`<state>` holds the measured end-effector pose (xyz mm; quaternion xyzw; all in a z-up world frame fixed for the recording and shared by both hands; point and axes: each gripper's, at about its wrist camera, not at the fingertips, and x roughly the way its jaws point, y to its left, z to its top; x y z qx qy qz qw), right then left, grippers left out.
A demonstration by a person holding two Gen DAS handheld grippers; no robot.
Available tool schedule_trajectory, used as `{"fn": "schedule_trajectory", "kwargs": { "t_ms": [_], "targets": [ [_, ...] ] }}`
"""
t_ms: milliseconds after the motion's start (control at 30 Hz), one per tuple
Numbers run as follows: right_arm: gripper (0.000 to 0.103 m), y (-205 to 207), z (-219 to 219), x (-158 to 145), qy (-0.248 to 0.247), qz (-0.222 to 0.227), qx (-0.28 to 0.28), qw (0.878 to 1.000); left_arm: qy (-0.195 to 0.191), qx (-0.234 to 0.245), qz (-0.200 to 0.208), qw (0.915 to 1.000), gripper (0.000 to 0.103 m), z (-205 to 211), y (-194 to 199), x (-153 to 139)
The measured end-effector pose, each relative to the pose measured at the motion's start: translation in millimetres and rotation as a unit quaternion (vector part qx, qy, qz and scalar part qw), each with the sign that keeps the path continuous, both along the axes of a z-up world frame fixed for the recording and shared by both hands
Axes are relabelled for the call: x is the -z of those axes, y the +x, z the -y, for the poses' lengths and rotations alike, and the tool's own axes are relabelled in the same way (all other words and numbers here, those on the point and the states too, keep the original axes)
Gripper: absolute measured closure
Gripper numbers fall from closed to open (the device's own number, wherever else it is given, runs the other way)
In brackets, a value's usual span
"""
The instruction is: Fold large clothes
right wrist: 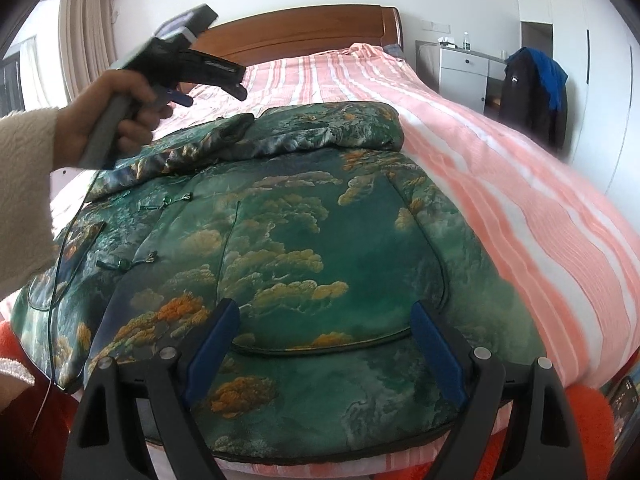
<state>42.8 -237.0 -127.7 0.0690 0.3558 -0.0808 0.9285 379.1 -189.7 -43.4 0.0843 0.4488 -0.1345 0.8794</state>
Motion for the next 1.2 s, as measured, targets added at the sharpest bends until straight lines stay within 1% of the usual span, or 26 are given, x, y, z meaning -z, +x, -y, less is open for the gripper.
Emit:
{"fn": "schedule_trajectory", "kwargs": {
  "t_ms": [67, 100, 133, 167, 233, 267, 367, 433, 500, 533, 567, 633, 700, 733, 767, 833, 900, 1000, 1067, 1100, 1133, 1167, 1200],
  "targets": [
    [0.016, 1, 0, 0, -0.001, -0.001, -0.001, 1.0, 0.006, -0.038, -0.061, 0.9974, 0.002, -5, 23, 36],
    [0.016, 1, 0, 0, -0.001, -0.001, -0.001, 1.0, 0.01, -0.048, -0.082, 0.9954, 0.001, -5, 26, 53],
    [0.016, 0, 0, 0, -0.001, -0.001, 0.0, 1.0, 0.015, -0.048, -0.073, 0.9961, 0.0, -4, 25, 60],
    [0.016, 0, 0, 0, -0.001, -0.002, 0.0, 1.0, 0.024, -0.042, -0.053, 0.9974, 0.0, -1, 21, 58],
    [0.016, 0, 0, 0, -0.001, -0.001, 0.001, 1.0, 0.039, -0.029, -0.033, 0.9983, 0.002, 6, 13, 51],
    [0.016, -1, 1, 0, -0.001, 0.0, 0.001, 1.0, 0.038, -0.017, -0.027, 0.9988, 0.002, 7, 8, 44],
    [0.016, 0, 2, 0, 0.002, 0.001, 0.002, 1.0, 0.006, 0.016, 0.003, 0.9999, 0.002, -4, -23, 11],
    [0.016, 0, 1, -1, 0.002, 0.003, 0.0, 1.0, -0.013, 0.031, 0.014, 0.9994, 0.001, -14, -48, -6],
    [0.016, -1, 1, -1, 0.001, 0.005, -0.002, 1.0, -0.018, 0.03, 0.016, 0.9993, 0.001, -23, -59, -6],
    [0.016, -1, 0, -2, 0.0, 0.006, -0.004, 1.0, -0.015, 0.027, 0.012, 0.9994, 0.001, -27, -61, -2],
    [0.016, -2, -1, -1, 0.0, 0.006, -0.005, 1.0, -0.006, 0.025, 0.006, 0.9997, 0.001, -28, -62, 6],
    [0.016, -1, -3, -1, -0.001, 0.003, -0.007, 1.0, 0.032, 0.017, -0.012, 0.9993, 0.001, -25, -57, 26],
    [0.016, 0, -5, 0, -0.003, 0.001, -0.01, 1.0, 0.072, 0.007, -0.033, 0.9969, 0.001, -21, -48, 52],
    [0.016, 0, -6, 0, -0.007, 0.001, -0.011, 1.0, 0.086, 0.003, -0.026, 0.9959, 0.001, -18, -48, 57],
    [0.016, -1, -8, -1, -0.012, 0.002, -0.012, 1.0, 0.092, 0.003, -0.014, 0.9957, 0.001, -16, -48, 59],
    [0.016, -3, -11, -3, -0.022, 0.007, -0.012, 1.0, 0.099, 0.004, 0.004, 0.9951, 0.002, -12, -54, 53],
    [0.016, -5, -11, -5, -0.028, 0.013, -0.01, 0.999, 0.092, 0.01, 0.017, 0.9956, 0.002, -13, -64, 40],
    [0.016, -6, -11, -7, -0.031, 0.019, -0.008, 0.999, 0.082, 0.021, 0.042, 0.9955, 0.002, -27, -87, 12],
    [0.016, -4, -11, -6, -0.03, 0.017, -0.009, 0.999, 0.086, 0.027, 0.053, 0.9945, 0.001, -46, -104, -5],
    [0.016, -4, -12, -6, -0.03, 0.016, -0.011, 0.999, 0.102, 0.027, 0.056, 0.9929, 0.001, -58, -112, -11],
    [0.016, -4, -13, -6, -0.031, 0.017, -0.013, 0.999, 0.135, 0.026, 0.058, 0.9888, 0.001, -72, -120, -17],
    [0.016, -4, -13, -7, -0.032, 0.019, -0.014, 0.999, 0.171, 0.025, 0.059, 0.9832, 0.001, -85, -126, -19],
    [0.016, -3, -14, -7, -0.033, 0.021, -0.015, 0.999, 0.214, 0.024, 0.062, 0.9745, 0.001, -98, -133, -22]
  ]
}}
